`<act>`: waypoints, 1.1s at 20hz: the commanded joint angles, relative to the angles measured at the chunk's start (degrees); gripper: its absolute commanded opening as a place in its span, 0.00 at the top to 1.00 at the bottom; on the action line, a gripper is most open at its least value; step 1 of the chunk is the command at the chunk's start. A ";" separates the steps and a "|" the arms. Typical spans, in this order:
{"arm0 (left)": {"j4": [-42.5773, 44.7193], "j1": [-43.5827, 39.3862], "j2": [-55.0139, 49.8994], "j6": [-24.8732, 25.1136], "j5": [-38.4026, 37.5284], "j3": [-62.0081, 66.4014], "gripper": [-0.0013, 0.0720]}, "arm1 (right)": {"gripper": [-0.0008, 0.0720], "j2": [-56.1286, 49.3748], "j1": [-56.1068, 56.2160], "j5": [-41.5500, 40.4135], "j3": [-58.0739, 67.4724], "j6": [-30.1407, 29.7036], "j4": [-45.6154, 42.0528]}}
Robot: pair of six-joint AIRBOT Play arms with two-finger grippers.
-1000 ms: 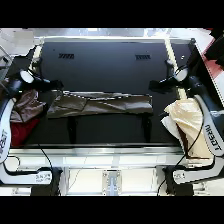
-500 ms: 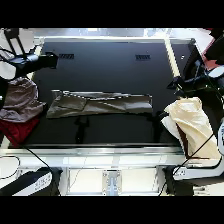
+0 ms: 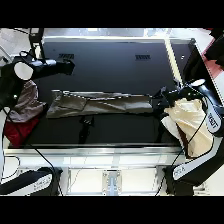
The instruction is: Fold the shirts.
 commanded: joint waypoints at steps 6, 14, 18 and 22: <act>-1.81 -0.48 -4.15 -0.31 -5.11 0.00 0.01 | 0.14 -2.58 3.43 -5.57 0.04 -1.16 0.90; -1.77 -0.66 -6.93 -0.28 -8.09 -0.07 0.02 | 0.97 -1.29 7.74 3.48 3.78 -6.62 7.30; -3.30 -1.44 -10.86 -0.28 -13.99 -0.15 0.73 | 0.97 4.17 8.11 6.62 9.86 -4.70 7.78; -6.34 -5.20 -18.29 -0.22 -14.14 -0.15 0.97 | 0.97 7.98 12.55 7.02 17.40 -1.97 7.69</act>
